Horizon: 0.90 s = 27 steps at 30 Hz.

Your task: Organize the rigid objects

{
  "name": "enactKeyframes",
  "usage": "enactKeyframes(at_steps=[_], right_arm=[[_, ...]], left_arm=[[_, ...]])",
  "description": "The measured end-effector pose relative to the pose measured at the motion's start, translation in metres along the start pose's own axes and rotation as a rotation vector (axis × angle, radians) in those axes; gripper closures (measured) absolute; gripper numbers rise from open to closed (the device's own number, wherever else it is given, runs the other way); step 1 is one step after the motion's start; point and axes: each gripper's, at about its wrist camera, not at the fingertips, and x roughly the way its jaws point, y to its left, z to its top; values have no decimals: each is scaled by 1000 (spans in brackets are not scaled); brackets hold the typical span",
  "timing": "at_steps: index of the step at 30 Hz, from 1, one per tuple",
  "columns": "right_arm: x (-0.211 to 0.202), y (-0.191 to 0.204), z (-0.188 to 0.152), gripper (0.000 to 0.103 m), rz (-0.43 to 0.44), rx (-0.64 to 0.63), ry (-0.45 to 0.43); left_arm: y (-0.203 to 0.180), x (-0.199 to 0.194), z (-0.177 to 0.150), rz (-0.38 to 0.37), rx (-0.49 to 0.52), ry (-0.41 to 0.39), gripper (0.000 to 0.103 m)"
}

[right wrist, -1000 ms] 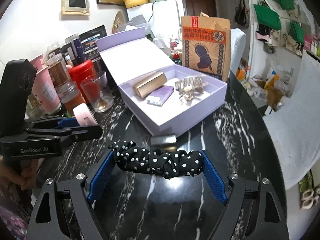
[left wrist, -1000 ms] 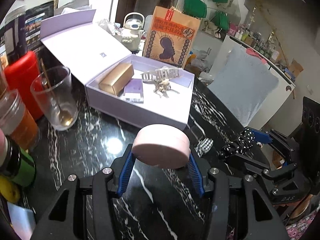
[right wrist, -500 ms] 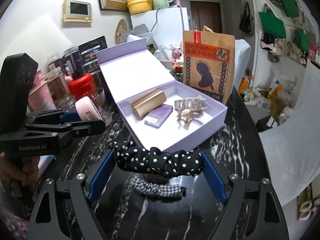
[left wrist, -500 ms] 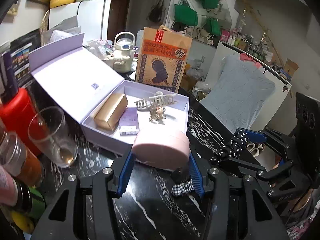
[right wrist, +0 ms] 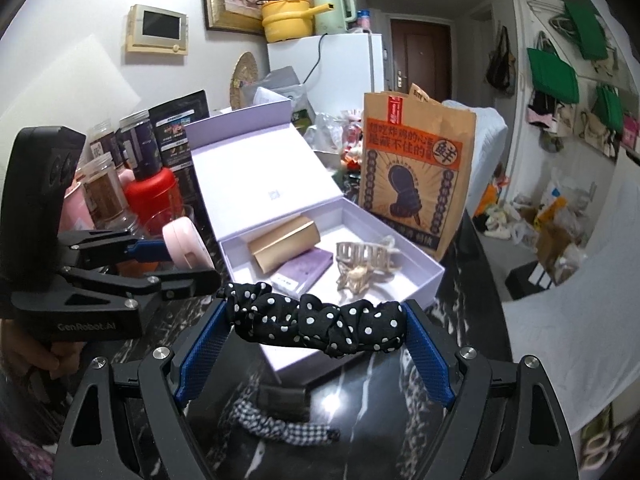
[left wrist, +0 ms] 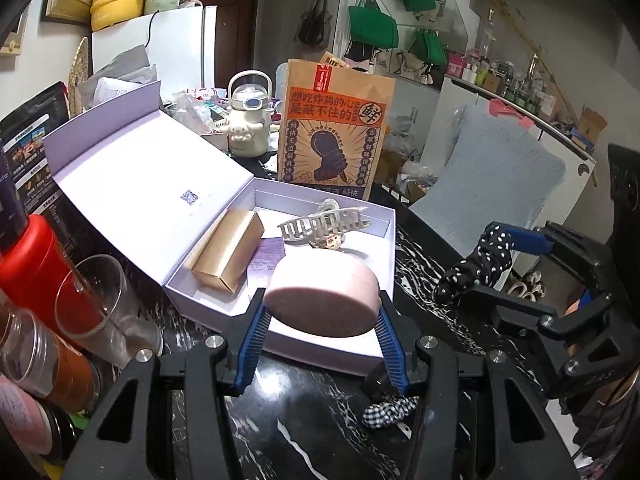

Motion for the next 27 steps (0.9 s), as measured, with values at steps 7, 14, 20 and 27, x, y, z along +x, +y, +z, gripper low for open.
enactKeyframes(at_steps=[7, 14, 20, 27], right_arm=[[21, -11, 4, 17, 32, 5, 17], [43, -21, 4, 17, 64, 7, 34], [65, -30, 3, 17, 77, 21, 65], [88, -38, 3, 17, 104, 12, 88]], left_arm=[[7, 21, 5, 9, 9, 25, 52], [13, 46, 9, -1, 12, 52, 52], [21, 67, 9, -9, 8, 85, 52], [26, 87, 10, -8, 16, 109, 52]])
